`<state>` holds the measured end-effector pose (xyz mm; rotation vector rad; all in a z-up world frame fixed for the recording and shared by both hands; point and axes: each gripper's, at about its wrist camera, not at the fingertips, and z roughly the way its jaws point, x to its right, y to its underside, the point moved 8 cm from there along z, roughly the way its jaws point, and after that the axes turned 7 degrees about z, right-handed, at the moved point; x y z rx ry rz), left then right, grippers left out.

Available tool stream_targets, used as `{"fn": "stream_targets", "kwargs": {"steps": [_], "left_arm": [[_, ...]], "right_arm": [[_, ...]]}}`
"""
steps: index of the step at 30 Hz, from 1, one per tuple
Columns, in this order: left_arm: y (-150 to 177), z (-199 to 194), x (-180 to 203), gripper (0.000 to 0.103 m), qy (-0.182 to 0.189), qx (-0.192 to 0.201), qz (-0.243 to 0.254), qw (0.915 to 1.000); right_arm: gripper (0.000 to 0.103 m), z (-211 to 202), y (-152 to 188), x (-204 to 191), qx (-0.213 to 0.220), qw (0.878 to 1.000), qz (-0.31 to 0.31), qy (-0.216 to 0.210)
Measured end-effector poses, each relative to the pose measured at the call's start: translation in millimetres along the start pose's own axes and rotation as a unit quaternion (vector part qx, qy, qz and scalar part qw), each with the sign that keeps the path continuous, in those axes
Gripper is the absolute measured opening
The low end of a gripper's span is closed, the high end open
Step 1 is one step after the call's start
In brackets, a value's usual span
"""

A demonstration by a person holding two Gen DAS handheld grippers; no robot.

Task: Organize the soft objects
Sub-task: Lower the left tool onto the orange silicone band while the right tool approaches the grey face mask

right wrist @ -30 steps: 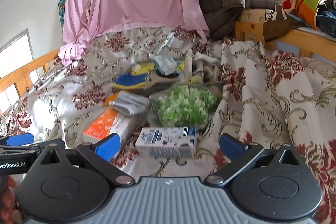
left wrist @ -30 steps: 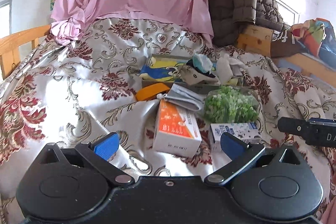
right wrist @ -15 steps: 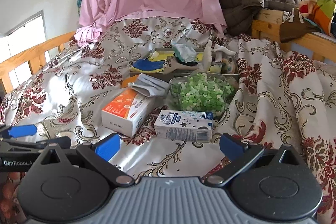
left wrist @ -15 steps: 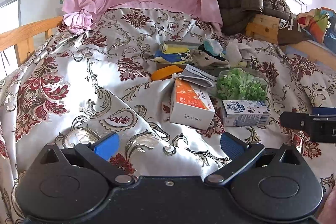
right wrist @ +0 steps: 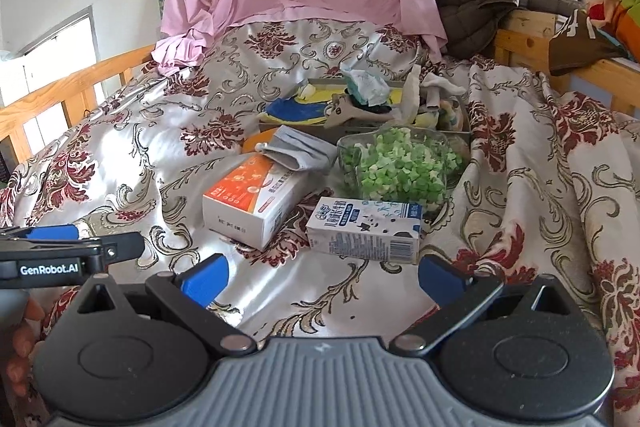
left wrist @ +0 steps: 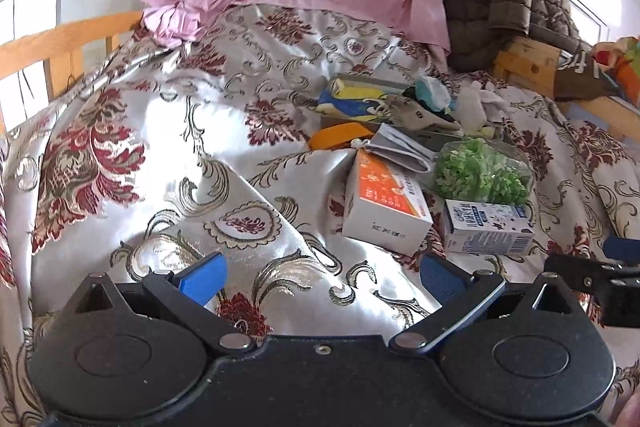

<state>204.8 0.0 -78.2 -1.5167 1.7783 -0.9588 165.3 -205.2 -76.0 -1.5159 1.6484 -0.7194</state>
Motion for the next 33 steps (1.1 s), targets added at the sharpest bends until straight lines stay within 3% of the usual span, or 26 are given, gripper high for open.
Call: {"fn": "stream_targets", "kwargs": {"steps": [9,16,33], "left_arm": [[2,15,-20,0.102,-0.017,-0.006,-0.028,0.9995],[3,23,-36,0.102,-0.051,0.005,-0.054,0.9972],[-12,58,-46,0.102,-0.081,0.014,-0.064,0.9945]], "right_arm": [[0.103,10,3,-8,-0.012,1.000,0.000,-0.016],[0.103,15,3,-13,-0.014,1.000,-0.001,-0.025],[0.103,45,-12,-20,0.014,1.000,-0.004,-0.026]]}}
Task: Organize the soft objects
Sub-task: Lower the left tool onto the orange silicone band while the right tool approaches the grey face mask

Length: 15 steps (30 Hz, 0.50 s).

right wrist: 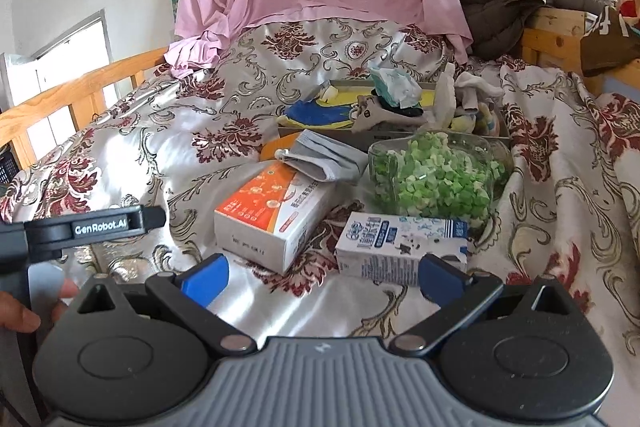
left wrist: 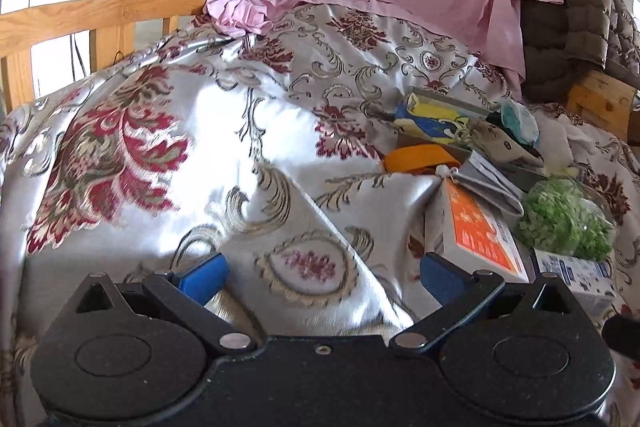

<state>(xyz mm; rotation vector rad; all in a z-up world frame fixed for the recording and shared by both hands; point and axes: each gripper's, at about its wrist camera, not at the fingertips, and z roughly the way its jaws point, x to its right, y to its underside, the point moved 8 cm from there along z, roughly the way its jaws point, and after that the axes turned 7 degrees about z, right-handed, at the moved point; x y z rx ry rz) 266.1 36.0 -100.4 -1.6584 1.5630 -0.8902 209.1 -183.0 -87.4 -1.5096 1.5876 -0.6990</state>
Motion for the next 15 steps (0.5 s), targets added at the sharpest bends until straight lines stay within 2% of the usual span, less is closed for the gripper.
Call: {"fn": "stream_targets", "kwargs": {"steps": [4,15], "left_arm": [[-12,12,8,0.102,0.003,0.011,0.010,0.9999],[-44,51,29,0.102,0.028,0.009,-0.006,0.9996]], "right_arm": [[0.103,10,-10,0,0.014,1.000,-0.001,-0.002],[0.103,59,-48,7,0.044,0.999,-0.024,-0.014]]}}
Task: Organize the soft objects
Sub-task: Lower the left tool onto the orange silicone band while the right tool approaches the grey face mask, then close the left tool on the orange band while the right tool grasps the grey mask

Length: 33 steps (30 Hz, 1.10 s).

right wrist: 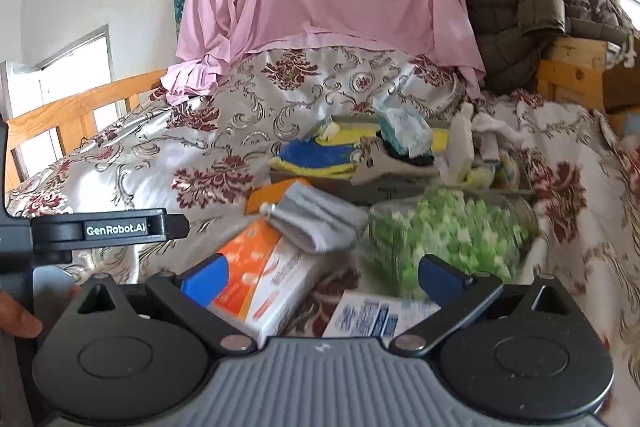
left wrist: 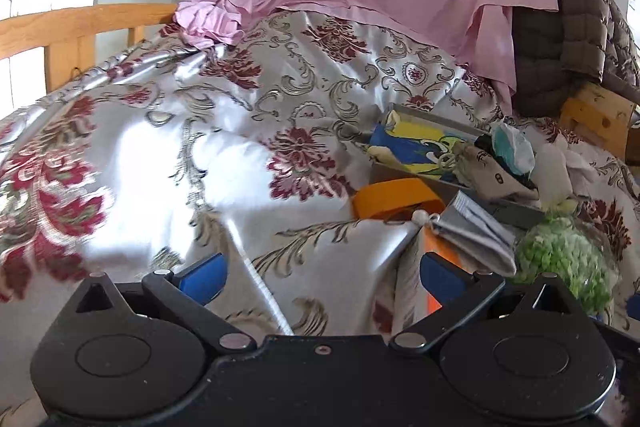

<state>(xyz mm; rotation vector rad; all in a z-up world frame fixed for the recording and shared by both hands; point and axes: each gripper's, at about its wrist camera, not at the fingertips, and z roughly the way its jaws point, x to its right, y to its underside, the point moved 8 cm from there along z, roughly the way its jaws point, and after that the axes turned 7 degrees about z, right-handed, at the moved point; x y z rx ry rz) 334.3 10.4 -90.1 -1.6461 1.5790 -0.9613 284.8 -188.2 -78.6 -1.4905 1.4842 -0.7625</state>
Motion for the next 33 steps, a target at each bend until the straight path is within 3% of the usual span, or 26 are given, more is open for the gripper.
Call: {"fn": "stream_targets", "kwargs": {"steps": [11,22,33], "left_arm": [[-43,63,15,0.102,0.076,-0.012,0.013,0.9970],[-64,145,34,0.102,0.159,-0.071,0.042,0.9838],[-66,185,40,0.102,0.200,-0.124,-0.026,0.9715]], "right_arm": [[0.103,64,-25,-2,0.016,0.998,-0.057,-0.025],[0.102,107,-39,-19,-0.010,0.992,-0.081,-0.099],[0.096,129,-23,-24,-0.045,0.990,-0.075,-0.112]]}}
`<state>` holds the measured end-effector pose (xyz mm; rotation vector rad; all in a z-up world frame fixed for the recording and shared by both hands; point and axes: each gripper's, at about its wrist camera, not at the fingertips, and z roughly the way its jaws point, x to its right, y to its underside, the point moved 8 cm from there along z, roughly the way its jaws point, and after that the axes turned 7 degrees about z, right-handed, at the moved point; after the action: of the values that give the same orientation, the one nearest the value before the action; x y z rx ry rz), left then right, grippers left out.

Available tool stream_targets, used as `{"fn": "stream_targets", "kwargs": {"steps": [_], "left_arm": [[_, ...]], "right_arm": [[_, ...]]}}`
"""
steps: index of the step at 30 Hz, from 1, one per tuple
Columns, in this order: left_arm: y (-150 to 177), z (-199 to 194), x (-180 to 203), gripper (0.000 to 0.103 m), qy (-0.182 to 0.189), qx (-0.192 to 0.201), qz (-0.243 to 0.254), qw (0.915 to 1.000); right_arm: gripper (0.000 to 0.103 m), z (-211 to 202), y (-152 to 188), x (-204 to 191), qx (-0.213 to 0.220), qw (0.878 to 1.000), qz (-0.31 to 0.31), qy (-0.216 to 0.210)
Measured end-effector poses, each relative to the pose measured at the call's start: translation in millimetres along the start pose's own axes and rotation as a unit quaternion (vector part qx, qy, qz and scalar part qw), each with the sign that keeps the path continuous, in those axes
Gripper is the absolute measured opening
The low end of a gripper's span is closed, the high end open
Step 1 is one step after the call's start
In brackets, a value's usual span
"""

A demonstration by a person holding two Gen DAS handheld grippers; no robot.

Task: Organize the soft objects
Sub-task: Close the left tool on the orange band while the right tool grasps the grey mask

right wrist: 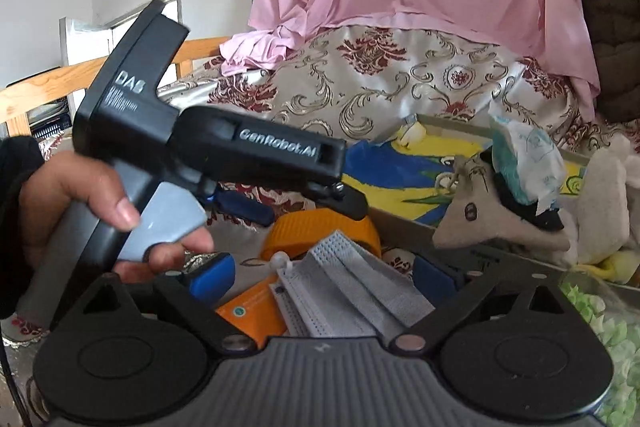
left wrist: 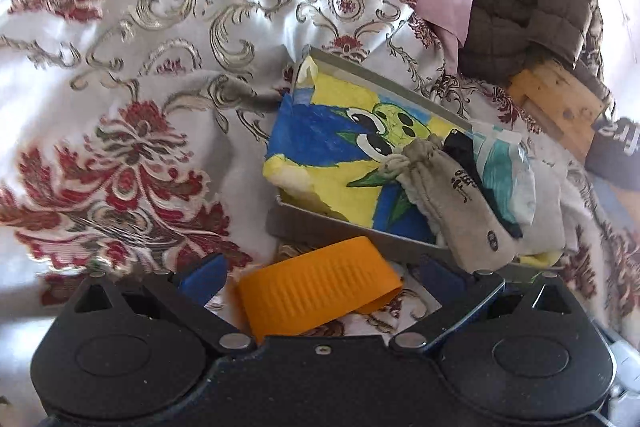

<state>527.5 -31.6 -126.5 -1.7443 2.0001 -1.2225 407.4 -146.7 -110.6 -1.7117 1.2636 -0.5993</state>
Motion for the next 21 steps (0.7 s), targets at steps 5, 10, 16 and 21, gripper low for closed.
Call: {"fn": "stream_targets", "kwargs": {"steps": [5,10,16,21], "left_arm": [[2,15,1,0.102,-0.007,-0.036,-0.009,0.9993],[4,25,2,0.101,-0.020,-0.053,0.005,0.9984],[7,30,1,0.100,-0.024,-0.056,0.006,0.9981],[8,32,-1,0.098,-0.017,-0.059,-0.001,0.9981]], "right_arm": [[0.092,3,3,3,-0.006,1.000,0.002,0.006],[0.089,1,2,4,-0.006,1.000,0.004,0.003],[0.082,2,3,2,-0.011,1.000,-0.009,0.013],[0.074,2,3,0,-0.015,1.000,-0.012,0.013]]}}
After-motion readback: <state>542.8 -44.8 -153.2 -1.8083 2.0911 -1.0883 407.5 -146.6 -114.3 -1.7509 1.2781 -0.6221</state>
